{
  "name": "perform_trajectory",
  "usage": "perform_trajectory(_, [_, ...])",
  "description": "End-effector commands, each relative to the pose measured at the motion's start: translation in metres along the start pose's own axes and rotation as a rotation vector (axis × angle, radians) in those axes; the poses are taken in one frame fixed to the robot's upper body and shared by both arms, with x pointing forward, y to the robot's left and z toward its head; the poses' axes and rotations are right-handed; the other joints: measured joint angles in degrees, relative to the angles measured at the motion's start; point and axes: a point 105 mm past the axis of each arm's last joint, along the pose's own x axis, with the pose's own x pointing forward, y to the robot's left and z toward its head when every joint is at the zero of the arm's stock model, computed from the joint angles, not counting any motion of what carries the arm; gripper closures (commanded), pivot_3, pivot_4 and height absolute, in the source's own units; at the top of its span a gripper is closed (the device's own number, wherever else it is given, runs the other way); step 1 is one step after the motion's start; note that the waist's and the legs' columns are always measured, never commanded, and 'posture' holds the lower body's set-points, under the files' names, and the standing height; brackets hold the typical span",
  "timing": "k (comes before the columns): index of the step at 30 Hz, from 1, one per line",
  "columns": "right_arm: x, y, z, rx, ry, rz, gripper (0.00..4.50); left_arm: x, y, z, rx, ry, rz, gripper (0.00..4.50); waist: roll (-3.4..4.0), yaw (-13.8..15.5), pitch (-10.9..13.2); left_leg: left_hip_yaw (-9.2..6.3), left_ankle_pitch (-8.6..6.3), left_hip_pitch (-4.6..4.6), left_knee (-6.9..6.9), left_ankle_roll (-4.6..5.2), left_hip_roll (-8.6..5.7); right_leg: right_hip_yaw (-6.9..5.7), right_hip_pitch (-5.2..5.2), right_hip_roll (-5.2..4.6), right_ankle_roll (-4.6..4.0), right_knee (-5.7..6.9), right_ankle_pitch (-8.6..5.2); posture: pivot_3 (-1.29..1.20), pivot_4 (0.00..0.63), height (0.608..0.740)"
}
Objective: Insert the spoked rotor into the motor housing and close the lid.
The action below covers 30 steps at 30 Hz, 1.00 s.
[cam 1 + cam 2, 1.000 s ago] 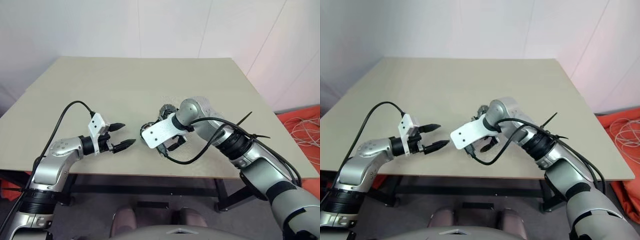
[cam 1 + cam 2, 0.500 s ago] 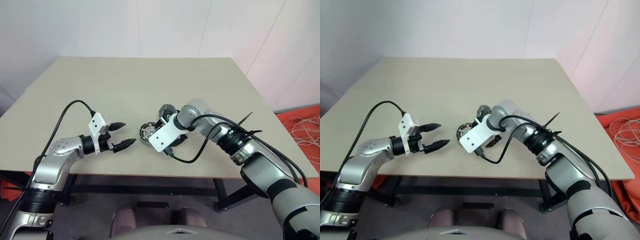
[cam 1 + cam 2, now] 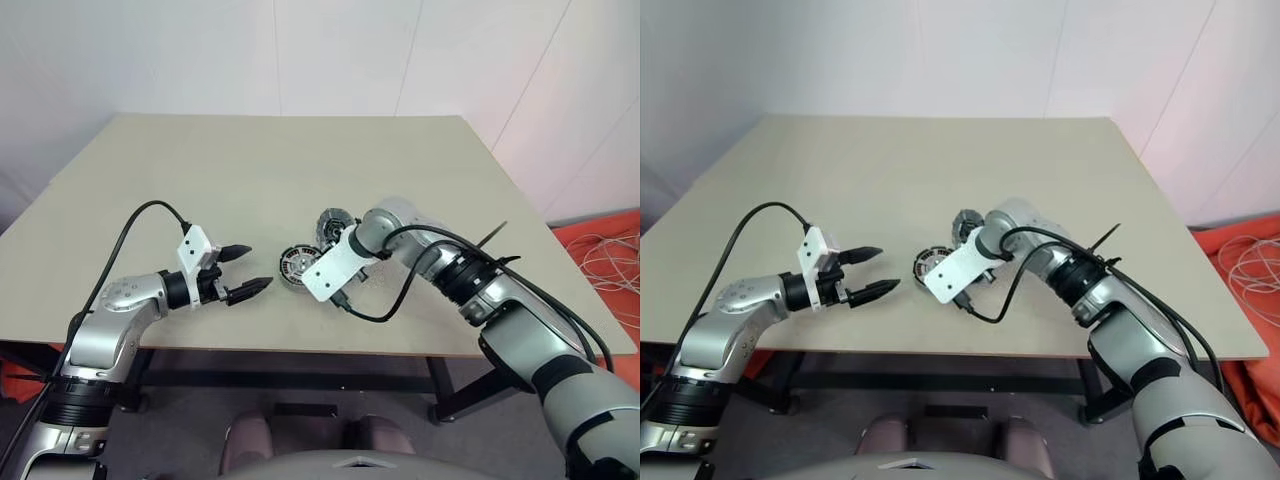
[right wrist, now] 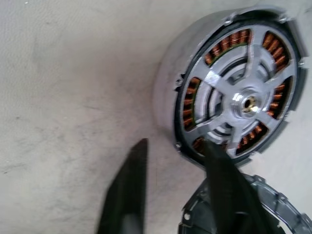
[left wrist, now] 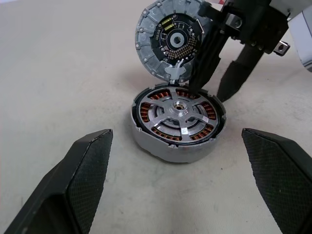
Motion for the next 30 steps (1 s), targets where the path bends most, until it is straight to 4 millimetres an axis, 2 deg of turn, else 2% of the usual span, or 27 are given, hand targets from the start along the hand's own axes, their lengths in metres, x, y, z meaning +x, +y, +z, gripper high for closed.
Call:
perform_trajectory(1, [0.000, -0.003, 0.002, -0.015, 0.000, 0.003, 3.75, 0.001, 0.000, 0.014, 0.049, -0.037, -0.003, 0.00, -0.01, 0.0, 0.0, 0.00, 0.00, 0.00, 0.00, 0.00, 0.00, 0.00, 0.01, 0.00, 0.00, -0.01, 0.00, 0.00, 0.000, 0.740])
perform_trajectory(3, [0.000, -0.003, 0.003, -0.018, -0.001, 0.001, 4.33, 0.001, 0.000, 0.014, 0.049, -0.037, -0.002, 0.00, -0.01, 0.0, 0.0, 0.00, 0.00, 0.06, 0.00, 0.00, 0.01, 0.00, 0.06, 0.01, 0.00, 0.00, 0.00, 0.00, 0.000, 0.740])
perform_trajectory(4, [0.000, -0.003, 0.004, -0.018, -0.002, 0.001, 4.49, 0.001, 0.000, 0.014, 0.049, -0.037, -0.002, 0.00, 0.00, 0.0, 0.0, 0.00, 0.00, 0.07, 0.00, 0.00, 0.01, 0.00, 0.04, 0.01, 0.01, 0.02, -0.01, 0.00, 0.000, 0.740])
perform_trajectory(7, [0.000, -0.004, 0.005, -0.027, -0.002, -0.001, 4.49, 0.001, -0.001, 0.014, 0.048, -0.036, -0.002, 0.00, 0.00, 0.0, 0.0, -0.01, 0.00, 0.09, 0.01, -0.01, 0.01, 0.00, 0.06, 0.00, 0.34, 0.02, -0.20, 0.00, 0.000, 0.740])
perform_trajectory(17, [-0.005, -0.007, 0.008, -0.044, 0.002, -0.004, 4.49, 0.001, -0.001, 0.014, 0.045, -0.036, -0.002, 0.00, 0.00, 0.0, 0.0, -0.01, 0.00, 0.10, 0.01, -0.01, 0.01, 0.00, 0.10, 0.01, 0.30, 0.01, -0.17, 0.00, 0.000, 0.740])
perform_trajectory(24, [-0.025, -0.010, 0.001, -0.014, 0.050, -0.007, 4.49, 0.002, -0.001, 0.013, 0.044, -0.036, -0.001, 0.00, 0.01, 0.2, 0.0, -0.01, -0.01, -0.06, 0.00, 0.02, 0.01, 0.00, 0.00, -0.01, 0.00, -0.03, 0.00, 0.00, 0.000, 0.740])
perform_trajectory(30, [-0.038, -0.004, 0.001, -0.026, 0.078, 0.010, 4.49, 0.003, 0.000, 0.013, 0.043, -0.037, -0.004, 0.00, 0.02, 0.1, 0.0, -0.01, -0.02, -0.13, -0.02, 0.04, 0.01, 0.00, -0.08, 0.00, 0.00, -0.05, 0.00, 0.00, 0.000, 0.740])
